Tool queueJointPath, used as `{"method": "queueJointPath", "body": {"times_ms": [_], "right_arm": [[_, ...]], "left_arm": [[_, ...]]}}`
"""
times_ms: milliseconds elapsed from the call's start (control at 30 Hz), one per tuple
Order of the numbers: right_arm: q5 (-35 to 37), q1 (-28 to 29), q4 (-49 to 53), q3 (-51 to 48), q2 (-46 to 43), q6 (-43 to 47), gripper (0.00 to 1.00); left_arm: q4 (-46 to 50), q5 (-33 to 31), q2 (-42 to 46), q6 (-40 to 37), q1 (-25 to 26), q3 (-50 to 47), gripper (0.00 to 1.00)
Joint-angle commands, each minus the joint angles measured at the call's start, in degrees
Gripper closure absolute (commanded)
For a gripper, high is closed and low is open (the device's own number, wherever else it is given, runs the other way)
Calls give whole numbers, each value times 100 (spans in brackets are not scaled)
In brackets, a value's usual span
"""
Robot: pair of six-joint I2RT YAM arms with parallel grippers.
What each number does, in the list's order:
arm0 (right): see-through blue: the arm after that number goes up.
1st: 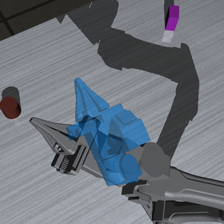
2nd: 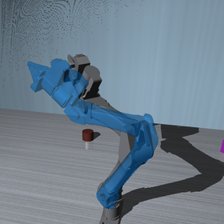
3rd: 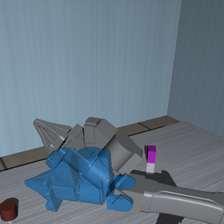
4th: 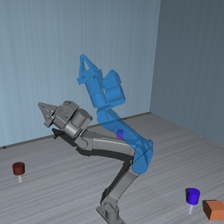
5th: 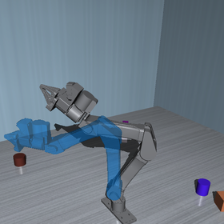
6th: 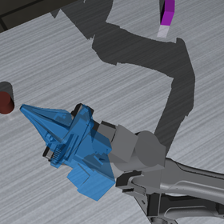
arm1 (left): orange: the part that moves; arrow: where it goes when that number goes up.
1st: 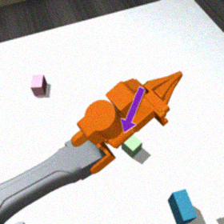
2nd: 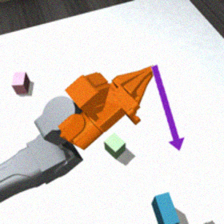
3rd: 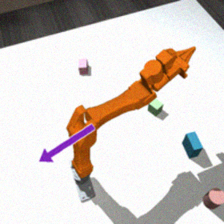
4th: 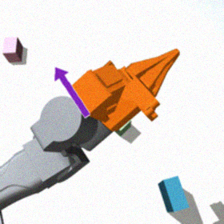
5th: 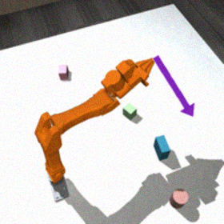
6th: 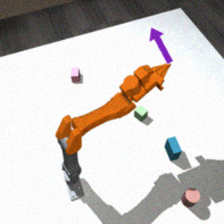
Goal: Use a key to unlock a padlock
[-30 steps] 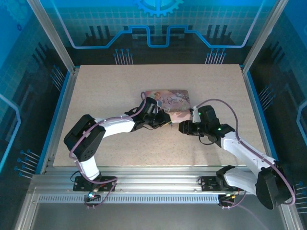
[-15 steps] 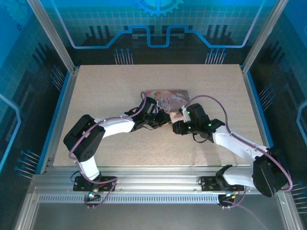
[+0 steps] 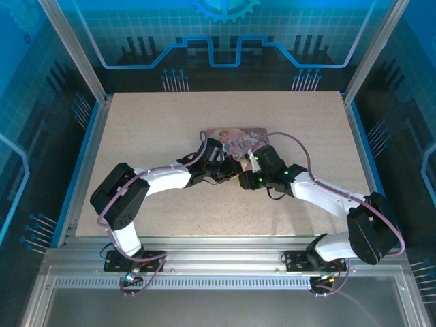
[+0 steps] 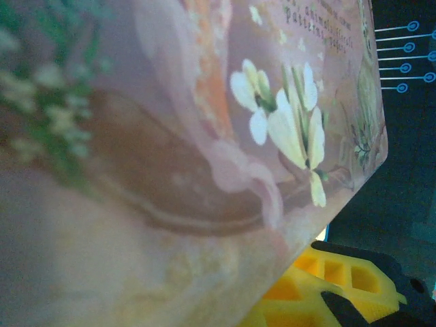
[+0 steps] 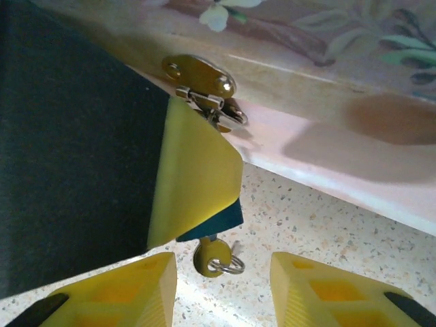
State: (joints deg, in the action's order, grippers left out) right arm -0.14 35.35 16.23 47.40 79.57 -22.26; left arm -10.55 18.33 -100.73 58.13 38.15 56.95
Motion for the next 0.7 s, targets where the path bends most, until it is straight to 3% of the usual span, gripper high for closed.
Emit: {"method": "queueJointPath", "body": {"times_ms": [0, 300, 500, 667], "right_arm": [[138, 133, -33, 251, 126, 129, 62], [181, 226, -15, 270, 217, 162, 70], [65, 218, -55, 270, 193, 204, 99], [-21, 209, -76, 270, 251, 205, 99]], "left_arm": [[-132, 215, 324, -11, 13, 71, 88], [-141, 232, 325, -12, 2, 80, 88], [-141, 242, 313, -17, -8, 58, 88], [-165, 265, 312, -15, -14, 1, 88]]}}
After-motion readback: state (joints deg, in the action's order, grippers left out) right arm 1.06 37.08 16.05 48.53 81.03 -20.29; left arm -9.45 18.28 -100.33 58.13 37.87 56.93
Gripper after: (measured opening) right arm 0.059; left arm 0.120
